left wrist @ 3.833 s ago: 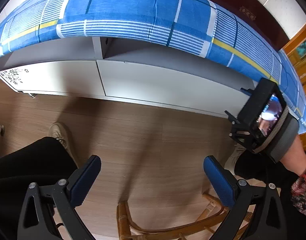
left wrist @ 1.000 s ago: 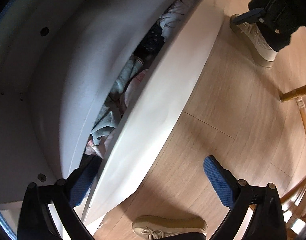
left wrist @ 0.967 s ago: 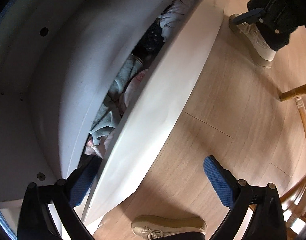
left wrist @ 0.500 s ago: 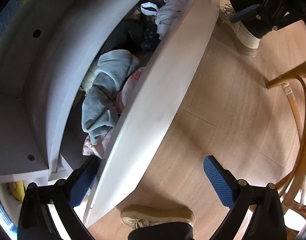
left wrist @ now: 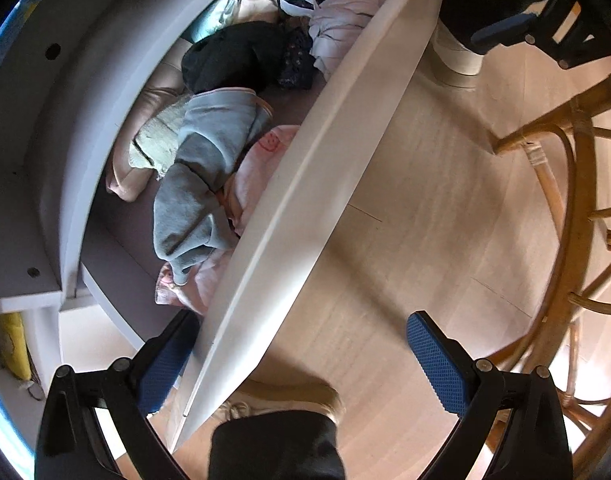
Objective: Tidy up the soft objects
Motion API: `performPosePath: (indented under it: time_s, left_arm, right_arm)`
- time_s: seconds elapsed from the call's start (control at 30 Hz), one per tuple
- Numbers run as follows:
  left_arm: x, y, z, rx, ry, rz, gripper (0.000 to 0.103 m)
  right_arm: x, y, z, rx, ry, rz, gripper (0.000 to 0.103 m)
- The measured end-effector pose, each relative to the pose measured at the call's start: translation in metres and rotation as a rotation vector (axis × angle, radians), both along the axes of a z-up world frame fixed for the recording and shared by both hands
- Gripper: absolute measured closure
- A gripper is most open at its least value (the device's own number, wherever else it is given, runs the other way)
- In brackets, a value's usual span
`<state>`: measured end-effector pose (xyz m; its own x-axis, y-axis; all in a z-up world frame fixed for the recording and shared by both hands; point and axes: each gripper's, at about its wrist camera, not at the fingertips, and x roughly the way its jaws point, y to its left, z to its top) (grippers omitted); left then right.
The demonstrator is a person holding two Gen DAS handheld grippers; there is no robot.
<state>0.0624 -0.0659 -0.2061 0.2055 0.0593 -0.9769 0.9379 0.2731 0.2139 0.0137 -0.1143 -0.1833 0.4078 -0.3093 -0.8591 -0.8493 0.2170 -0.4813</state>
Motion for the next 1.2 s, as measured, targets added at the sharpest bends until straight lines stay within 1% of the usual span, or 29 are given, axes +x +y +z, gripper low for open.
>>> performPosePath:
  time_s: [0.07, 0.23, 0.37, 0.47, 0.5, 0.53, 0.63, 0.73, 0.83, 0.87, 0.9, 0.93, 1.0, 1.07, 1.13, 1.2]
  left_arm:
    - [-0.005, 0.0, -0.002, 0.012, 0.006, -0.003, 0.0]
    - [-0.017, 0.003, 0.002, 0.058, 0.011, -0.034, 0.0]
    - [-0.024, 0.006, 0.01, 0.041, 0.079, -0.015, 0.0]
    - [-0.038, 0.008, 0.007, 0.046, 0.11, -0.038, 0.0]
    - [-0.042, 0.009, 0.006, 0.047, 0.125, -0.042, 0.0]
    - [-0.044, 0.01, 0.007, 0.046, 0.137, -0.042, 0.0]
    - [-0.041, 0.013, 0.014, 0.038, 0.193, -0.016, 0.001]
    - [-0.035, 0.013, 0.015, 0.023, 0.23, 0.019, 0.001]
    - [-0.028, 0.012, 0.017, -0.003, 0.277, 0.051, 0.0]
    - [-0.026, 0.012, 0.018, -0.01, 0.28, 0.054, 0.0]
    - [-0.025, 0.011, 0.019, -0.016, 0.283, 0.056, 0.0]
    - [-0.023, 0.011, 0.021, -0.021, 0.287, 0.057, 0.0]
    - [-0.023, 0.011, 0.024, -0.043, 0.301, 0.065, 0.0]
    - [-0.019, 0.008, 0.034, -0.093, 0.323, 0.077, 0.0]
    - [-0.012, 0.006, 0.053, -0.151, 0.329, 0.086, 0.0]
    - [-0.003, 0.002, 0.07, -0.226, 0.298, 0.119, 0.0]
  right_arm:
    - [-0.002, 0.001, -0.003, 0.005, 0.015, -0.002, 0.038]
    - [-0.011, 0.007, 0.005, -0.014, 0.051, 0.014, 0.038]
    - [-0.023, 0.009, -0.01, -0.023, 0.076, 0.026, 0.038]
    - [-0.035, 0.011, -0.008, -0.01, 0.094, 0.029, 0.037]
    - [-0.039, 0.011, -0.007, 0.001, 0.107, 0.028, 0.039]
    - [-0.036, 0.01, -0.004, 0.024, 0.141, -0.008, 0.039]
    - [-0.032, 0.006, 0.003, 0.084, 0.212, -0.057, 0.041]
    - [-0.031, 0.007, -0.001, 0.067, 0.261, -0.051, 0.042]
    - [-0.031, 0.009, 0.0, 0.06, 0.305, -0.037, 0.042]
    - [-0.031, 0.009, 0.002, 0.063, 0.312, -0.032, 0.046]
    - [-0.028, 0.006, 0.005, 0.079, 0.313, -0.039, 0.046]
    - [-0.024, 0.004, 0.009, 0.099, 0.311, -0.064, 0.046]
    - [-0.011, -0.004, 0.023, 0.181, 0.315, -0.148, 0.046]
    - [0.0, -0.01, 0.037, 0.247, 0.296, -0.203, 0.046]
    - [0.009, -0.014, 0.049, 0.289, 0.247, -0.237, 0.046]
    - [0.02, -0.021, 0.062, 0.347, 0.206, -0.294, 0.045]
